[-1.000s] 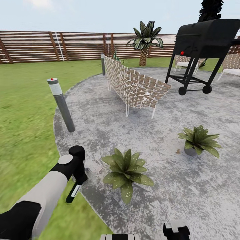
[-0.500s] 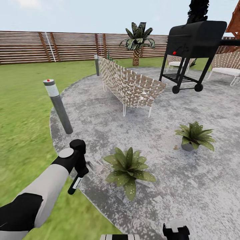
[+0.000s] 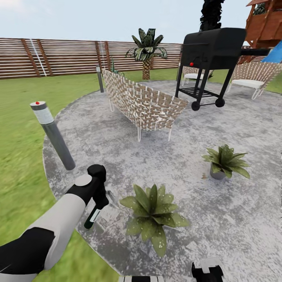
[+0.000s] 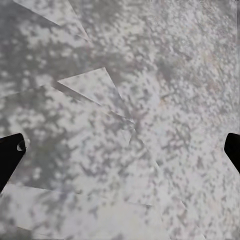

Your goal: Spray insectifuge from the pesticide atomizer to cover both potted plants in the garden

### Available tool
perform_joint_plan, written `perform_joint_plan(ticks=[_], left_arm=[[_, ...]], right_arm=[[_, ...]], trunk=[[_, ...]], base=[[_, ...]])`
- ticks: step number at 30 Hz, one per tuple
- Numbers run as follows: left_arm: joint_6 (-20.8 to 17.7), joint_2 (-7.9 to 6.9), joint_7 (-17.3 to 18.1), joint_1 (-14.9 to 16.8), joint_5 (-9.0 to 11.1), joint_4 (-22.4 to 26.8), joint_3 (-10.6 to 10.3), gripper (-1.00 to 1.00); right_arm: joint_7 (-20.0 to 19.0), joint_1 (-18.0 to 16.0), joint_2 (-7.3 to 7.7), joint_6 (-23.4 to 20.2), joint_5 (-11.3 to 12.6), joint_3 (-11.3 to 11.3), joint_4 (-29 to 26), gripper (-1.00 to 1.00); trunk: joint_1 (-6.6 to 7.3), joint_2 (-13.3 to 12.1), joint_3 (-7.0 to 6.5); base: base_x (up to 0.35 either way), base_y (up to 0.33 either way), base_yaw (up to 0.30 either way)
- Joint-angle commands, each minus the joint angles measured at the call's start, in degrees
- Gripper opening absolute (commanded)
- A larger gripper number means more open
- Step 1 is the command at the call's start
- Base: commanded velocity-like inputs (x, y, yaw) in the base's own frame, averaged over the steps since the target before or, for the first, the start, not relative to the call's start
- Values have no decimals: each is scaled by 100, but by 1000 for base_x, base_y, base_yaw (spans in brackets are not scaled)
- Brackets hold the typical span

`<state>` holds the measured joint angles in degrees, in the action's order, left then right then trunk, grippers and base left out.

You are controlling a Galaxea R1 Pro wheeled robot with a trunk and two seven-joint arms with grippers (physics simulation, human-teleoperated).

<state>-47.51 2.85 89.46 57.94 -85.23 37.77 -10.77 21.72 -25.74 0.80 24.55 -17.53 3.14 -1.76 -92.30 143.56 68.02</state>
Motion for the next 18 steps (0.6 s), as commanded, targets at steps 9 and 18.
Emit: perform_joint_plan(ticks=[9, 18], left_arm=[[139, -37, 54, -81, -29, -53, -767, -100], [657, -341, 54, -13, -9, -34, -685, -100]], right_arm=[[25, -3, 5, 15, -57, 37, 9, 100], [25, -3, 58, 15, -74, 33, 19, 100]], trunk=[[-2, 2, -37], [-2, 2, -57]], base=[[102, 151, -247], [0, 1, -128]])
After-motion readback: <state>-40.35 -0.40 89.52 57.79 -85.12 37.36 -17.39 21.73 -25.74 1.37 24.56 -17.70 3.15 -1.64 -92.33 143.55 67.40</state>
